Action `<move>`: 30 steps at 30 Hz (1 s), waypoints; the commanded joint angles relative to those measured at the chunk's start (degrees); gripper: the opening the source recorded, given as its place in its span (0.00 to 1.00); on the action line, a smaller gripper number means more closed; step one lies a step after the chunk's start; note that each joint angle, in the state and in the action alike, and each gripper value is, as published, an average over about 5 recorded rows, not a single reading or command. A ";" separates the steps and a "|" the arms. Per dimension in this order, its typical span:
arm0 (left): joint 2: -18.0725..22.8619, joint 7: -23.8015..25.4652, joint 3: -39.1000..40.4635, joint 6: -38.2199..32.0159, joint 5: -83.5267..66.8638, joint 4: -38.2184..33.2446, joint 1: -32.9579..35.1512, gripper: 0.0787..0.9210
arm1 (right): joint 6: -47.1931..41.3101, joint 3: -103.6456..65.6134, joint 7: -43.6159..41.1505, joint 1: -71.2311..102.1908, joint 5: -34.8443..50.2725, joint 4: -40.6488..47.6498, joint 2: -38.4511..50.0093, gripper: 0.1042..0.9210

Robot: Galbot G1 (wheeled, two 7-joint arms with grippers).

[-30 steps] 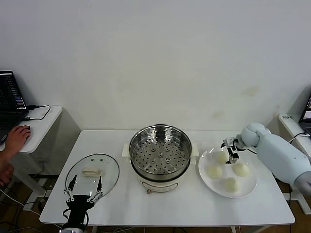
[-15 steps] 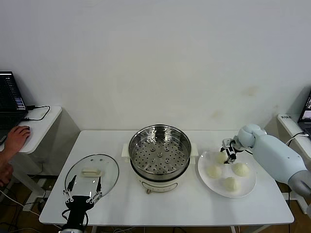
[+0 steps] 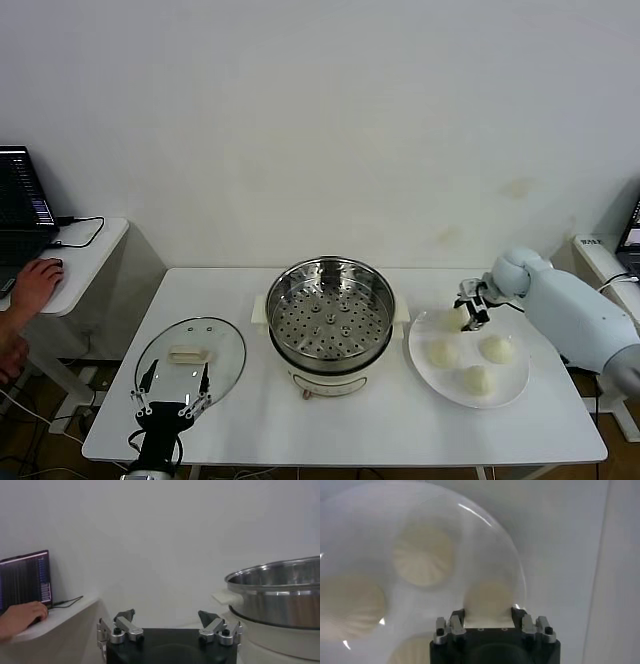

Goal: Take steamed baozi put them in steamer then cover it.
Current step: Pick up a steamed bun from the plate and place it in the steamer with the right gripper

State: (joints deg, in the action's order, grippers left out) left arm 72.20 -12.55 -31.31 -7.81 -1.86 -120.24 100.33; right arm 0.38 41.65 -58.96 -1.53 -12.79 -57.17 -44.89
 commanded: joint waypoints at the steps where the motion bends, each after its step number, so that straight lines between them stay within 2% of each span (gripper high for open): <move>1: -0.06 -0.01 0.08 0.06 -0.05 0.03 -0.14 0.88 | -0.11 4.09 -0.64 -5.21 5.89 -7.30 4.87 0.58; 6: -0.53 -0.02 0.50 0.08 -0.18 0.38 -0.79 0.88 | -0.74 9.36 -1.83 -14.69 14.35 -13.76 9.38 0.58; 11: -1.01 -0.06 0.94 0.04 -0.52 0.41 -1.47 0.88 | -0.48 17.70 -2.22 -27.98 20.51 -15.85 8.51 0.58; 16: -1.42 -0.09 1.00 0.05 -1.08 0.34 -2.15 0.88 | 0.01 23.63 -1.03 -37.24 24.71 -16.41 2.76 0.58; 23: -1.58 -0.07 0.71 0.30 -1.55 -0.25 -2.83 0.88 | 2.97 27.62 1.90 -39.16 28.01 -16.91 -6.44 0.59; 30: -1.13 -0.04 0.20 0.40 -1.55 -0.38 -3.07 0.88 | 7.96 30.91 3.92 -35.89 25.26 -16.34 -14.04 0.59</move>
State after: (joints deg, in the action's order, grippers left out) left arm 71.10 -12.60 -31.15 -7.44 -3.41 -120.61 97.38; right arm 6.02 68.57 -55.95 -34.31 10.30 -72.27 -53.19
